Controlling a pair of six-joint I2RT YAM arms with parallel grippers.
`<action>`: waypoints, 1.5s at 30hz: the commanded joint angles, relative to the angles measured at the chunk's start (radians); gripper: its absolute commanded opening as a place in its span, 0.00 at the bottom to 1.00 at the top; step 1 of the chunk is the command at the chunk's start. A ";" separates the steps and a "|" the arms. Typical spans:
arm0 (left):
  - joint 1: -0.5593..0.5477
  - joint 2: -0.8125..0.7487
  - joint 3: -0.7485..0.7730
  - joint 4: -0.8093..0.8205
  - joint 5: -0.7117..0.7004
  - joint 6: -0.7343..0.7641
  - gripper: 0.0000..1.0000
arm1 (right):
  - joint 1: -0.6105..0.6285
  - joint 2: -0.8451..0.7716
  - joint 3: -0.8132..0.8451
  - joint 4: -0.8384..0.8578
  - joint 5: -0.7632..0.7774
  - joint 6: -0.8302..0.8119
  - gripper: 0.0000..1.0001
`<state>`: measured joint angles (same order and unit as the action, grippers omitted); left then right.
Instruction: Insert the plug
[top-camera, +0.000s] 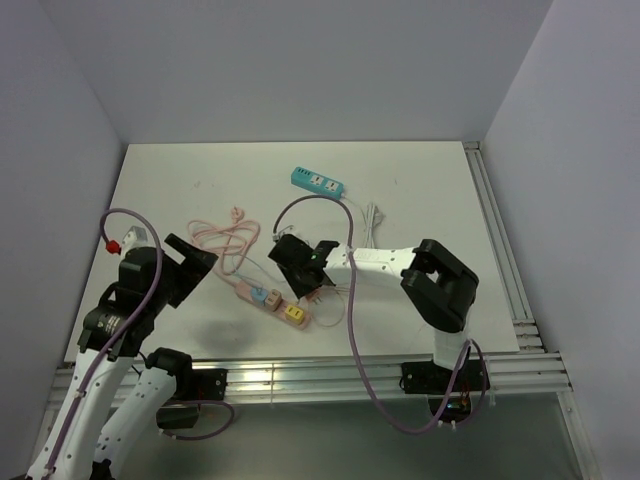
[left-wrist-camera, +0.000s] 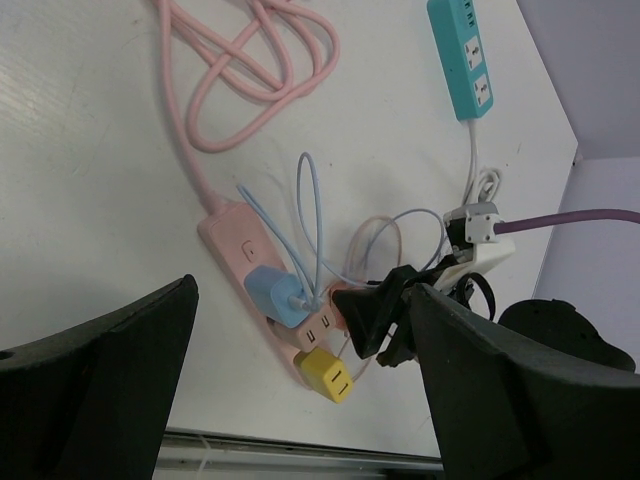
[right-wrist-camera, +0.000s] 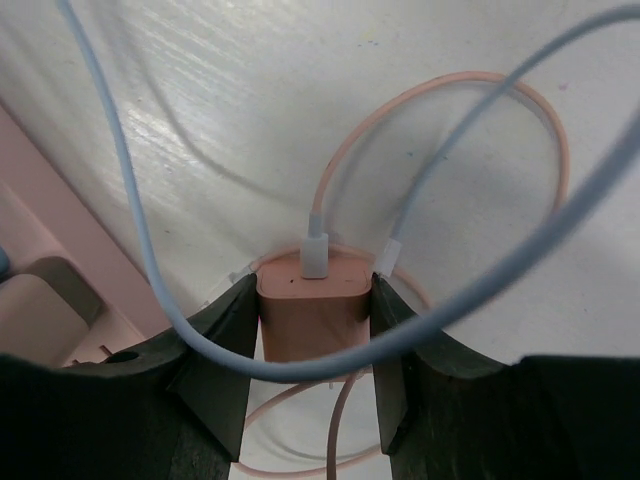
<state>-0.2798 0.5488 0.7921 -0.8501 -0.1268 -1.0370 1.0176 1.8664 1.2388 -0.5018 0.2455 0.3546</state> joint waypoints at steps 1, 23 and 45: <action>0.004 0.005 0.018 0.040 0.038 0.020 0.92 | -0.027 -0.081 -0.010 -0.011 0.067 0.007 0.09; 0.004 0.013 0.090 0.111 0.236 0.089 0.92 | -0.270 -0.558 -0.070 -0.038 -0.360 -0.098 0.00; 0.004 0.062 -0.016 0.332 0.440 0.187 0.82 | -0.372 -0.861 -0.460 0.068 -0.448 0.052 0.00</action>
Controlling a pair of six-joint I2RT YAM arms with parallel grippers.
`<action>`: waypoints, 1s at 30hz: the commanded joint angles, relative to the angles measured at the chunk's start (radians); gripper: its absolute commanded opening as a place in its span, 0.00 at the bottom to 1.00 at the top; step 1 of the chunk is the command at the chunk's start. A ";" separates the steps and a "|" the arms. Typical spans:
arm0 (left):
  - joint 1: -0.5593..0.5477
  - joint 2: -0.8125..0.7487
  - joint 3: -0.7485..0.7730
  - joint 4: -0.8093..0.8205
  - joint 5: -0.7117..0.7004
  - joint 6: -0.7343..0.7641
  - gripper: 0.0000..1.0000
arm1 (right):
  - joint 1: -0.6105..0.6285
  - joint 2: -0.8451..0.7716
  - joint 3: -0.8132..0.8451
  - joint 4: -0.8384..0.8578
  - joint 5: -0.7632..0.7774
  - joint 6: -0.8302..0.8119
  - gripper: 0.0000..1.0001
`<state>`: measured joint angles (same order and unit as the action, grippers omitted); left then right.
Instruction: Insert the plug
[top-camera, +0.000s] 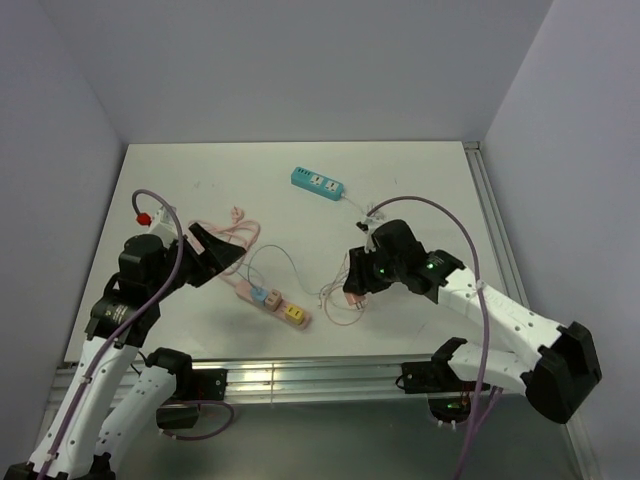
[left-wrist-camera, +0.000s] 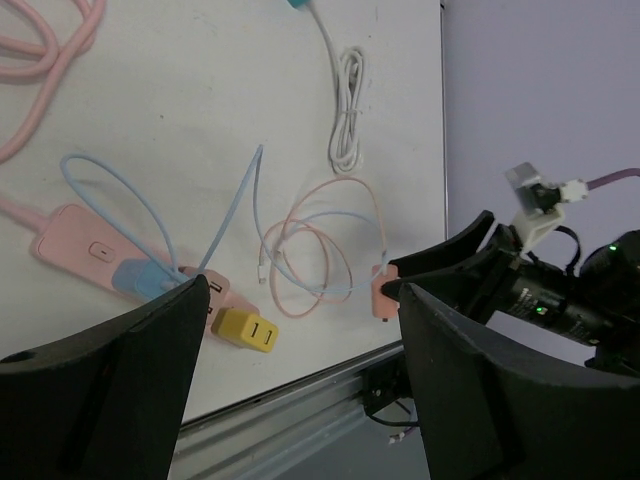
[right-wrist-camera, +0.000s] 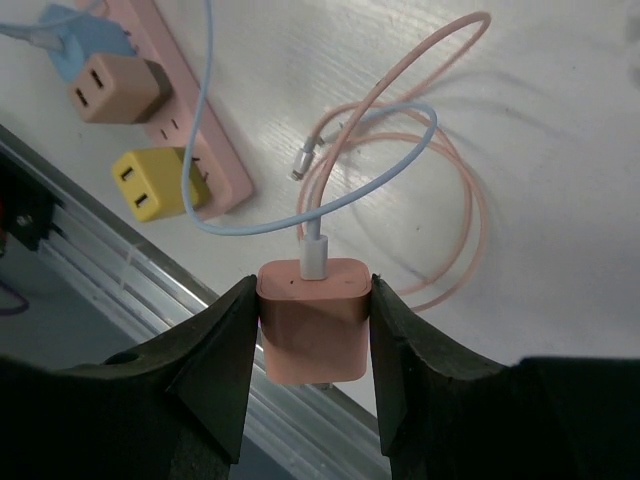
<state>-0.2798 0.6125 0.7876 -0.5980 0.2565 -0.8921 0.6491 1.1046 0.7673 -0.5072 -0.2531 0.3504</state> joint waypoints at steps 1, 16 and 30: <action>0.004 -0.003 -0.016 0.098 0.076 0.045 0.81 | -0.005 -0.132 0.020 0.072 0.060 0.061 0.00; 0.004 0.030 -0.048 0.145 0.109 0.055 0.80 | -0.028 -0.097 0.157 0.069 0.178 0.116 0.00; 0.004 -0.023 0.002 0.044 0.073 0.065 0.80 | 0.067 0.630 1.179 -0.172 0.052 -0.022 0.00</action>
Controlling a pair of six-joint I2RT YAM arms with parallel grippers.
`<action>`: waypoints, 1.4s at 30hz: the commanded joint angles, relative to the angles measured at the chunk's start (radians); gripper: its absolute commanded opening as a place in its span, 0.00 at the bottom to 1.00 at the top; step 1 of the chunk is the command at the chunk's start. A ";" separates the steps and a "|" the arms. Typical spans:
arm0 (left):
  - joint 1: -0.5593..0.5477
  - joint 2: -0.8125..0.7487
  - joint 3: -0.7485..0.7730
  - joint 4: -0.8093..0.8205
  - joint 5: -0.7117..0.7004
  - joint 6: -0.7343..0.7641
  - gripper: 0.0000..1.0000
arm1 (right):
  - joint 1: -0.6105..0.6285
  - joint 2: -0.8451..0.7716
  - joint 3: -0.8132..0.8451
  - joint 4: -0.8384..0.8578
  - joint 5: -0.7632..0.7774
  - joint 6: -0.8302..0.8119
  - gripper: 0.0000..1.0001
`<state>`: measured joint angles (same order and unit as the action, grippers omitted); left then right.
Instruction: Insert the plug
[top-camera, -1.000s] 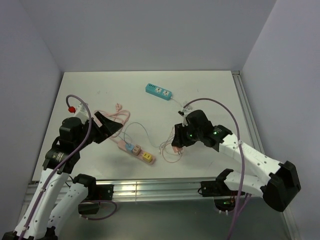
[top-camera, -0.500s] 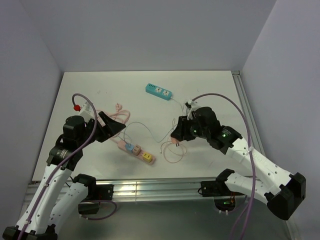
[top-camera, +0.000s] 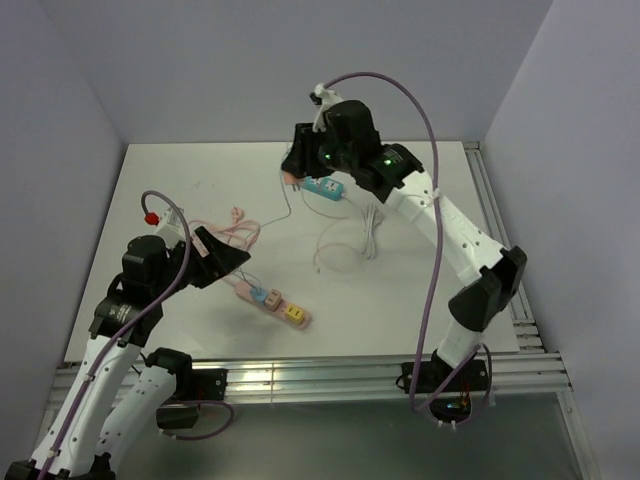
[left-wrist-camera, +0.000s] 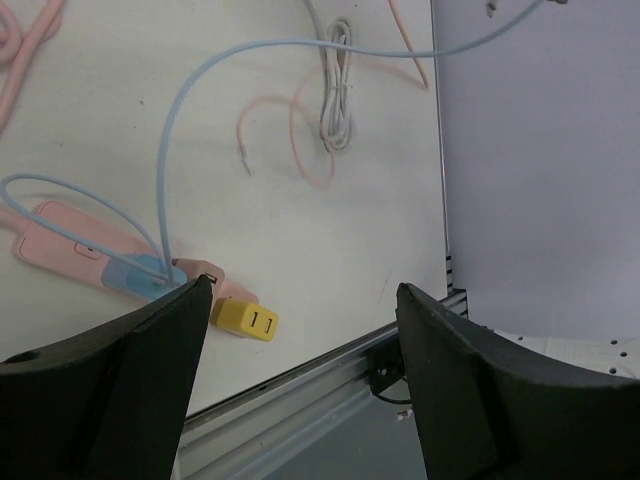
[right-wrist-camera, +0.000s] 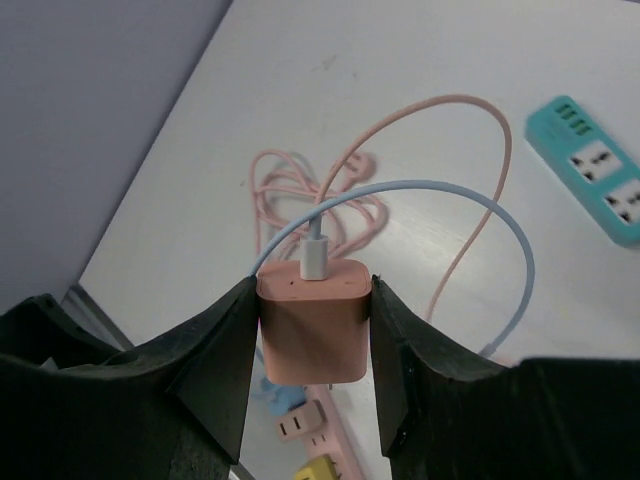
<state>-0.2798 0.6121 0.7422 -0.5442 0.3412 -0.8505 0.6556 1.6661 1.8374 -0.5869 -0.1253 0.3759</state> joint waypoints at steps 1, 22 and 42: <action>0.004 -0.029 0.045 -0.011 -0.014 0.024 0.80 | 0.076 0.073 0.102 -0.094 -0.076 -0.043 0.00; 0.004 0.020 -0.020 0.113 0.061 -0.007 0.79 | 0.046 -0.423 -1.027 0.108 0.124 0.080 0.00; 0.004 -0.008 -0.030 0.153 0.172 0.008 0.71 | 0.030 -0.709 -1.070 0.150 -0.057 0.153 0.00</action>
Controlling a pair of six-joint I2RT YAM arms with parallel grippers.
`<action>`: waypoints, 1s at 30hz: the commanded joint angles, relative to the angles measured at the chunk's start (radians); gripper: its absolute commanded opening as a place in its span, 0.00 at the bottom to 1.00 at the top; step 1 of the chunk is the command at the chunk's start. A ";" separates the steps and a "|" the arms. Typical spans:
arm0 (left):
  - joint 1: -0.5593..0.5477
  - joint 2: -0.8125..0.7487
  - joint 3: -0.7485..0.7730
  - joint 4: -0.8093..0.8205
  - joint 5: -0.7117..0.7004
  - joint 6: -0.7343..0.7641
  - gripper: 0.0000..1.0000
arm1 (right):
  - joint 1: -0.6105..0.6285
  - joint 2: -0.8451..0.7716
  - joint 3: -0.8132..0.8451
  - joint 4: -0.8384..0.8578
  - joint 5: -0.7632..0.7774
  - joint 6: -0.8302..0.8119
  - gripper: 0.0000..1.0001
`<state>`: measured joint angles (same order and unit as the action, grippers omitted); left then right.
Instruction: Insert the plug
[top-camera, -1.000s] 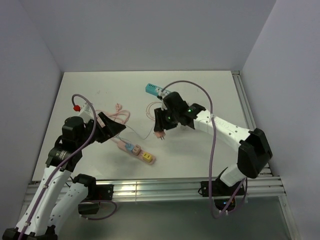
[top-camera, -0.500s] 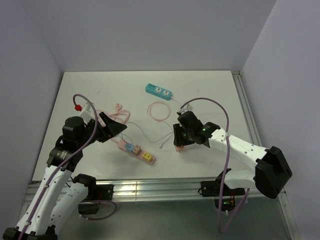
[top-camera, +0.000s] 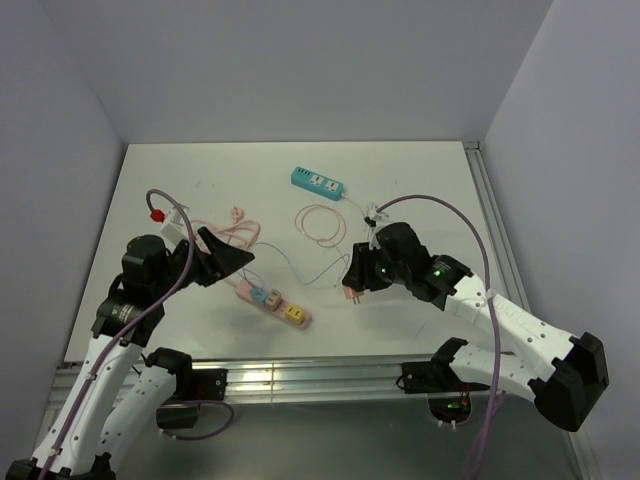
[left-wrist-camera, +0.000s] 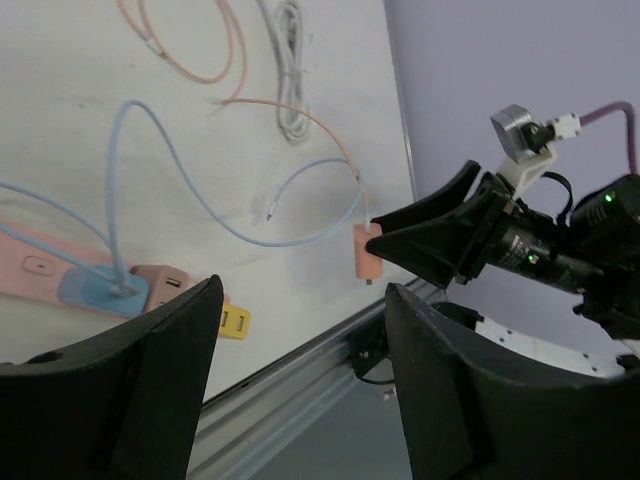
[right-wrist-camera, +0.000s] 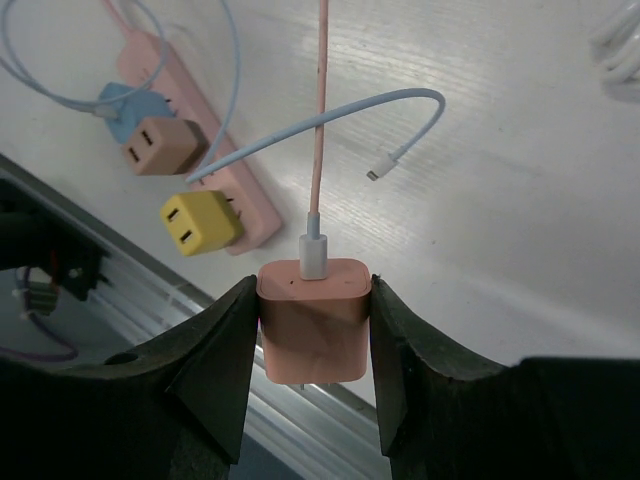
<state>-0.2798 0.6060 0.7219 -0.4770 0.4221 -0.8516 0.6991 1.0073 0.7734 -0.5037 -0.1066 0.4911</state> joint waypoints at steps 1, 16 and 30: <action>0.004 0.000 -0.013 0.115 0.137 0.008 0.70 | -0.019 -0.052 -0.005 0.076 -0.097 0.046 0.00; -0.384 0.199 0.056 0.241 -0.106 0.058 0.90 | -0.044 -0.064 -0.008 0.163 -0.200 0.101 0.00; -0.535 0.426 0.068 0.405 -0.307 0.102 0.80 | -0.046 -0.127 -0.019 0.151 -0.231 0.101 0.00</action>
<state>-0.8074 1.0069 0.7689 -0.1619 0.1650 -0.7773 0.6617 0.9127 0.7631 -0.3962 -0.3172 0.5869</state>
